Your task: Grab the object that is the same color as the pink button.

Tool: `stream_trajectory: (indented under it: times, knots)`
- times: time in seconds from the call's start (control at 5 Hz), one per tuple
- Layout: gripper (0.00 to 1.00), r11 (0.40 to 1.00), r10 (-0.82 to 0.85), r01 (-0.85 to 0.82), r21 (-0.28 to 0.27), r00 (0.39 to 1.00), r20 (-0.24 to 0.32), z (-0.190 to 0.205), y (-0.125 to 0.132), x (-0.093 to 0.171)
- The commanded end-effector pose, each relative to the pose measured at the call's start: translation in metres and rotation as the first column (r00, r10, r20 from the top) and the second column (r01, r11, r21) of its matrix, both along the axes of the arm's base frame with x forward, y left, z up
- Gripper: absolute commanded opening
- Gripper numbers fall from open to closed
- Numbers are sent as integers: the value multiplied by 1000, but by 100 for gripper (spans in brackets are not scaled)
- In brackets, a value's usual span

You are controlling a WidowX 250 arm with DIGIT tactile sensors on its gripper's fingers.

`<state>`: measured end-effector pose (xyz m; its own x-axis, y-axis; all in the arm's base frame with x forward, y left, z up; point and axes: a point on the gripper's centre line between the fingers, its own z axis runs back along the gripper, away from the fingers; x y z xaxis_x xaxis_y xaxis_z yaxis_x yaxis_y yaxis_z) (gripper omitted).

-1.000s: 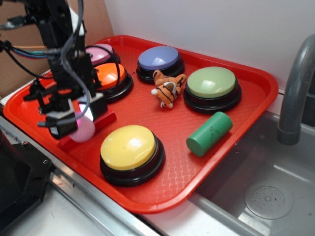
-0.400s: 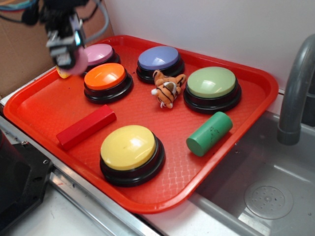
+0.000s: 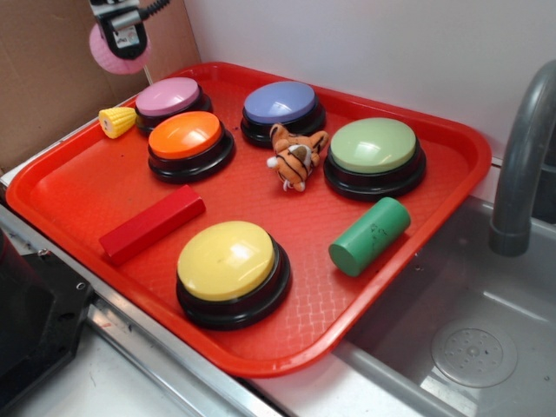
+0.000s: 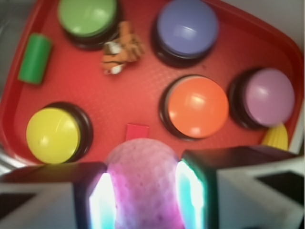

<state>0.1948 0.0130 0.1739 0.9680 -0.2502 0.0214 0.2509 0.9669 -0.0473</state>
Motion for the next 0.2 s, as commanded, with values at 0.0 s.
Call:
stream_trajectory:
  times: [0.0]
  knots:
    - [0, 989, 150, -149, -11, 983, 108, 25, -1, 5]
